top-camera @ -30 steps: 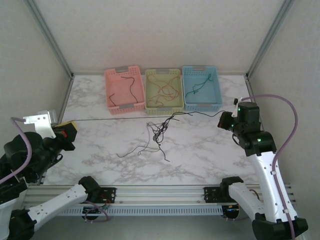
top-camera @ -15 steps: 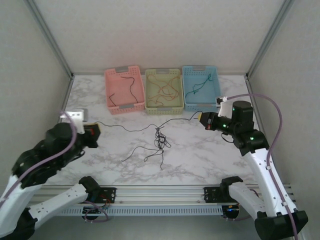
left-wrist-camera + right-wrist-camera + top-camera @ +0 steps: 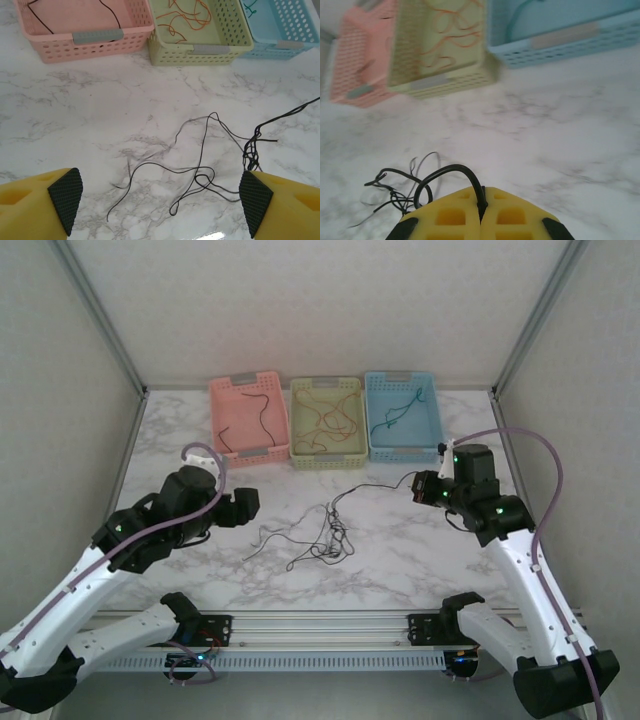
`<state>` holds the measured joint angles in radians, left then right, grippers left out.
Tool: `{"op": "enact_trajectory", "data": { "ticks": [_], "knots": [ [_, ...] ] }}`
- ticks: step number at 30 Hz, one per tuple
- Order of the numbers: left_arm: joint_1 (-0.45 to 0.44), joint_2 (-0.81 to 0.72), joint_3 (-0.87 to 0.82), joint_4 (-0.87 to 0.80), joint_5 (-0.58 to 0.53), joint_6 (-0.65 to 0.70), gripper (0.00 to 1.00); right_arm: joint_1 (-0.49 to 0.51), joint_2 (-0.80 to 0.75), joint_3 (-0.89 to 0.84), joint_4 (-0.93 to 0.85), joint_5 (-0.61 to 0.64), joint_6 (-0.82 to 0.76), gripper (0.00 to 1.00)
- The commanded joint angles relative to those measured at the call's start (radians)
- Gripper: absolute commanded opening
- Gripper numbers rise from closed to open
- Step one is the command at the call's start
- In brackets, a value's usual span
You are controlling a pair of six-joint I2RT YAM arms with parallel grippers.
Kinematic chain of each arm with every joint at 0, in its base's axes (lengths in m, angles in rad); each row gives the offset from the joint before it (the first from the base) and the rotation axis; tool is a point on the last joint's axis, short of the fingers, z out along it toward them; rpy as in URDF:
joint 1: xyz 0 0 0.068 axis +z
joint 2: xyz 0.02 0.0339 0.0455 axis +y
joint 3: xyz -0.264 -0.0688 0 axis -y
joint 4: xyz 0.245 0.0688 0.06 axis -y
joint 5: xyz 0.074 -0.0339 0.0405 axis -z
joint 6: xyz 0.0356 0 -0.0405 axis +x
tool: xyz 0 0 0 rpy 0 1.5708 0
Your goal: Untangle the cables
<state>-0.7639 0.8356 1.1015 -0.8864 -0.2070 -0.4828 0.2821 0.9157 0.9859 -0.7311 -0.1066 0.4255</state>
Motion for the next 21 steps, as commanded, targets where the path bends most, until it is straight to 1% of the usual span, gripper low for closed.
{"op": "enact_trajectory", "data": {
  "ticks": [1, 4, 7, 9, 12, 14, 17, 19, 21],
  "knots": [
    [0.005, -0.013, -0.035, -0.006, -0.004, -0.010, 0.85, 0.003, -0.008, 0.023, -0.098, 0.256, 0.013, 0.00],
    [0.006, -0.008, -0.103, 0.025, 0.038, -0.036, 0.84, 0.003, -0.014, 0.018, -0.115, 0.338, 0.021, 0.00],
    [0.006, 0.029, -0.189, 0.094, 0.123, -0.054, 0.83, 0.002, -0.009, 0.026, -0.138, 0.440, 0.020, 0.00],
    [0.005, 0.072, -0.241, 0.159, 0.188, -0.047, 0.81, -0.001, -0.010, 0.028, -0.132, 0.457, 0.015, 0.00],
    [0.003, 0.172, -0.263, 0.236, 0.257, 0.004, 0.79, -0.004, -0.009, 0.025, -0.114, 0.424, 0.015, 0.00],
    [0.003, 0.277, -0.218, 0.252, 0.264, 0.059, 0.77, -0.004, -0.009, 0.015, -0.097, 0.401, 0.014, 0.00],
    [-0.003, 0.453, -0.078, 0.223, 0.288, 0.160, 0.73, -0.007, -0.001, 0.010, -0.081, 0.372, 0.017, 0.00],
    [-0.005, 0.536, -0.003, 0.195, 0.282, 0.182, 0.73, -0.009, 0.001, 0.013, -0.077, 0.357, 0.017, 0.00],
    [-0.006, 0.609, 0.032, 0.200, 0.327, 0.186, 0.72, -0.009, -0.004, 0.017, -0.077, 0.351, 0.015, 0.00]
  ]
}}
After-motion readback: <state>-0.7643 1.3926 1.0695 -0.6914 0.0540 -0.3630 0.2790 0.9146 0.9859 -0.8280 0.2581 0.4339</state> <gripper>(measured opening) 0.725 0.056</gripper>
